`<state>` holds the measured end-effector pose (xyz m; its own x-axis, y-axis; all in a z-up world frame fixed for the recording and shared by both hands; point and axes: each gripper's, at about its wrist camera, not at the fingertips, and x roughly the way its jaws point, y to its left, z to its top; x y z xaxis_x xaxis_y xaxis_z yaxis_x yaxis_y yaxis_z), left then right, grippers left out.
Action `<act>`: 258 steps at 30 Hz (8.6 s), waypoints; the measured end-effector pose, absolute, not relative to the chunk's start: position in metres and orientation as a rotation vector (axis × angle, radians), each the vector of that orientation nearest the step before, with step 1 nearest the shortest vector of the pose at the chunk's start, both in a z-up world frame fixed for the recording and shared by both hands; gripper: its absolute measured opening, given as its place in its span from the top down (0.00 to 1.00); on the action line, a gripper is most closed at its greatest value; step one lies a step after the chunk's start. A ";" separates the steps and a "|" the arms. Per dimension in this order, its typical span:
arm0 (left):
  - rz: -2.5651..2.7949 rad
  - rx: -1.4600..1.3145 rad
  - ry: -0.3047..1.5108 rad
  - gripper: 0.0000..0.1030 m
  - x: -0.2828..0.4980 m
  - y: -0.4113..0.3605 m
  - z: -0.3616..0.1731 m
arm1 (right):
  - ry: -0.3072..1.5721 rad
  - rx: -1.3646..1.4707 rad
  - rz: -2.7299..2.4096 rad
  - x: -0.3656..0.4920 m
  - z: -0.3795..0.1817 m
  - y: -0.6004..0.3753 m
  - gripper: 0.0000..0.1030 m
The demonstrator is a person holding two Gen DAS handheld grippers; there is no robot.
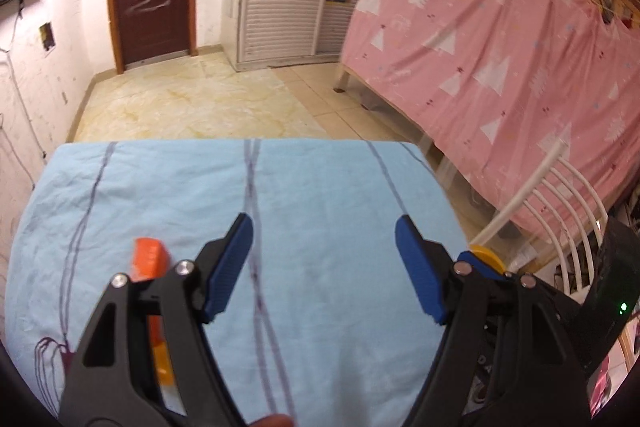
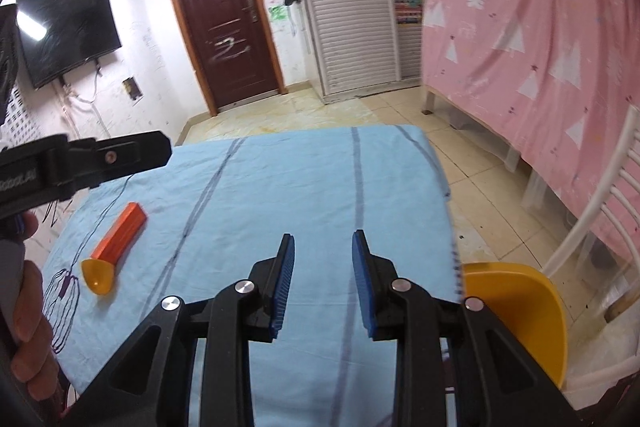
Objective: Collect trash
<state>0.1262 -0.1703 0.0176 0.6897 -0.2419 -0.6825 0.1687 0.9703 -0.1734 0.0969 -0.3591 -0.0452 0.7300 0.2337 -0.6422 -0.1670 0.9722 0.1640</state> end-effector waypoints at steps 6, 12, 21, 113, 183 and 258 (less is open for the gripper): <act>-0.162 -0.130 0.801 0.32 0.132 -0.129 0.012 | 0.731 0.055 0.281 0.103 -0.042 -0.317 0.64; -0.097 -0.141 0.833 0.32 0.138 -0.092 0.000 | 0.743 0.019 0.344 0.107 -0.044 -0.280 0.57; -0.089 -0.188 0.915 0.32 0.149 -0.051 -0.020 | 0.770 -0.024 0.415 0.105 -0.051 -0.240 0.45; -0.206 0.036 0.853 0.79 0.126 -0.138 -0.006 | 0.666 0.098 0.360 0.087 -0.025 -0.328 0.66; -0.562 -0.033 0.780 0.12 0.114 -0.344 -0.028 | 0.655 0.386 0.054 0.049 -0.100 -0.553 0.20; -0.003 -0.070 0.580 0.06 0.061 0.014 -0.034 | 0.641 0.100 0.393 0.082 -0.051 -0.247 0.08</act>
